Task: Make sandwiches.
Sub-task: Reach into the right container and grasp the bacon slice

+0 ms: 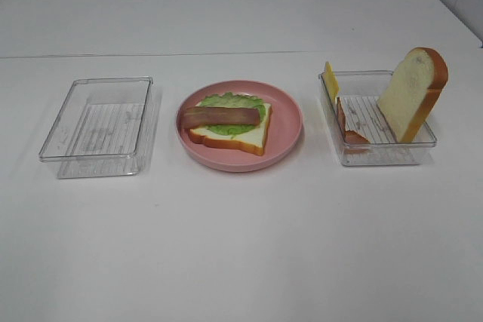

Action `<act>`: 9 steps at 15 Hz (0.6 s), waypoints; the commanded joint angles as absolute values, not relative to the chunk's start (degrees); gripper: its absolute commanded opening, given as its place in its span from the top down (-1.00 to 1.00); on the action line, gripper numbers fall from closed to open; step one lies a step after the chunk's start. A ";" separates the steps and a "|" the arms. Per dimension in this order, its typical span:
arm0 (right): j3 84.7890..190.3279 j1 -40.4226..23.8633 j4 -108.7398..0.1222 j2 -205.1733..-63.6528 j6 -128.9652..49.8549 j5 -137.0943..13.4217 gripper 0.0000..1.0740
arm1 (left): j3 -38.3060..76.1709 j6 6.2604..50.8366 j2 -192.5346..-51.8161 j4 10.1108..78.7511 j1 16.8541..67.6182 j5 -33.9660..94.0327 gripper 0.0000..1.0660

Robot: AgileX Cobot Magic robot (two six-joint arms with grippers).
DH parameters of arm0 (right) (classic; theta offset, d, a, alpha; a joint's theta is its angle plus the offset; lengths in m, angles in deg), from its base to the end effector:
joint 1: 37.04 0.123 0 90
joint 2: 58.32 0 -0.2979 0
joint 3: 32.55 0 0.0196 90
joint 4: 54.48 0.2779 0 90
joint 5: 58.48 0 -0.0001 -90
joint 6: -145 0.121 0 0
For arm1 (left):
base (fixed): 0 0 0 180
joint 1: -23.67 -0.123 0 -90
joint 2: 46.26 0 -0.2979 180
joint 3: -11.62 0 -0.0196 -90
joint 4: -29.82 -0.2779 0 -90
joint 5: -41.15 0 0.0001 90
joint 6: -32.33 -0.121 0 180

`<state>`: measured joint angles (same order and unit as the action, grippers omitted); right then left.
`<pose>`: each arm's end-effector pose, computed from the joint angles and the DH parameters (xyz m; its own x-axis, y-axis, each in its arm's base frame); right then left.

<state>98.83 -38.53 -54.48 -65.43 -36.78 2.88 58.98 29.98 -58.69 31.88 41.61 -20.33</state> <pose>0.0307 -0.0008 0.2774 -0.4558 -0.0192 -0.8899 0.0118 0.9995 -0.0277 0.0395 -0.0168 0.2811 -0.4855 0.1822 -0.8550 0.3452 0.9385 0.0040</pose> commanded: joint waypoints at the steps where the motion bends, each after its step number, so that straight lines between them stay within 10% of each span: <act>1: 99.00 -38.99 -54.48 -65.37 -37.06 1.91 -0.50 | 60.70 29.87 -56.40 30.57 41.72 -18.78 -0.39; 9: 116.19 -38.99 -39.07 -101.53 -40.62 -5.83 -0.46 | 60.64 29.92 -55.60 30.39 41.72 -18.78 -0.39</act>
